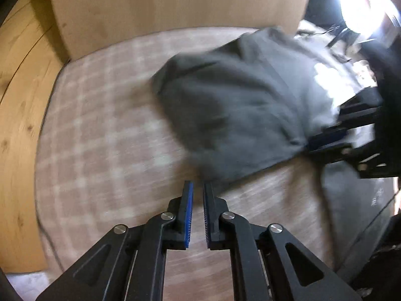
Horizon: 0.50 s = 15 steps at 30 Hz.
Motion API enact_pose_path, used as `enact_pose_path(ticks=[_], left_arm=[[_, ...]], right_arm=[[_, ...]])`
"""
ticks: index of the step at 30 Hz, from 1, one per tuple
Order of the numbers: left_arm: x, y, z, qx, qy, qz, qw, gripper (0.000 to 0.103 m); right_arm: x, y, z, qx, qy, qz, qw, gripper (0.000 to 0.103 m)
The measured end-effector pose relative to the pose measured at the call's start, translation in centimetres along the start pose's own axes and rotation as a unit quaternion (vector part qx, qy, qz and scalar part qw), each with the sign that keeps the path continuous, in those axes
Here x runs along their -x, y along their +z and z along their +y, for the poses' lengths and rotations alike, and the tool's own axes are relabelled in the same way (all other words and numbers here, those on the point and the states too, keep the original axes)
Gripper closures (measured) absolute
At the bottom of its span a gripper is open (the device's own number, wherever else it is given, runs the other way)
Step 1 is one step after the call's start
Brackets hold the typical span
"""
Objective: Fold clothes
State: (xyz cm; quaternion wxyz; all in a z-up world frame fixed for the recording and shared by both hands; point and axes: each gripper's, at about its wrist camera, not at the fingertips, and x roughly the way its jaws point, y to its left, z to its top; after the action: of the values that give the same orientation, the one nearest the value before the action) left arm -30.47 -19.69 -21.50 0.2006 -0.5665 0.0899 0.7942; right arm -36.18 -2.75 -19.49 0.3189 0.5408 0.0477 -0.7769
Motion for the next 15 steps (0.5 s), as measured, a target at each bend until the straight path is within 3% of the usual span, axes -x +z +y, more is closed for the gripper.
enact_pose_path(ticks=[1, 3, 4, 5, 9, 12, 13, 15], left_arm=[[0.4, 0.5, 0.7, 0.007, -0.001, -0.012, 0.9999, 0.094], [1.4, 2.2, 2.0, 0.022, -0.01, -0.048, 0.9986, 0.082], [1.4, 3.4, 2.6, 0.023, -0.003, -0.064, 0.9977, 0.068], [0.7, 4.6, 3.0, 0.022, 0.003, -0.069, 0.9974, 0.061], [-3.2, 8.9, 3.7, 0.014, 0.0, -0.058, 0.9982, 0.06], [-5.2, 10.1, 3.4, 0.007, -0.019, -0.043, 0.9989, 0.073], [-5.2, 10.5, 3.3, 0.004, -0.016, -0.046, 0.9988, 0.1], [-5.0, 11.1, 3.2, 0.001, -0.002, -0.056, 0.9984, 0.098]], right_arm=[[1.0, 0.2, -0.9, -0.014, -0.002, -0.015, 1.0, 0.069], [2.6, 0.7, -3.0, -0.04, -0.046, -0.048, 0.997, 0.068], [3.2, 1.0, -4.2, -0.053, -0.066, -0.061, 0.995, 0.068], [3.7, 1.2, -5.5, -0.067, -0.082, -0.07, 0.992, 0.068], [3.7, 1.8, -9.8, -0.102, -0.128, -0.076, 0.984, 0.071], [1.9, 2.1, -11.0, -0.096, -0.145, -0.058, 0.983, 0.071], [1.2, 2.2, -11.3, -0.09, -0.159, -0.052, 0.982, 0.071], [0.6, 2.2, -12.1, -0.086, -0.192, -0.053, 0.976, 0.071]])
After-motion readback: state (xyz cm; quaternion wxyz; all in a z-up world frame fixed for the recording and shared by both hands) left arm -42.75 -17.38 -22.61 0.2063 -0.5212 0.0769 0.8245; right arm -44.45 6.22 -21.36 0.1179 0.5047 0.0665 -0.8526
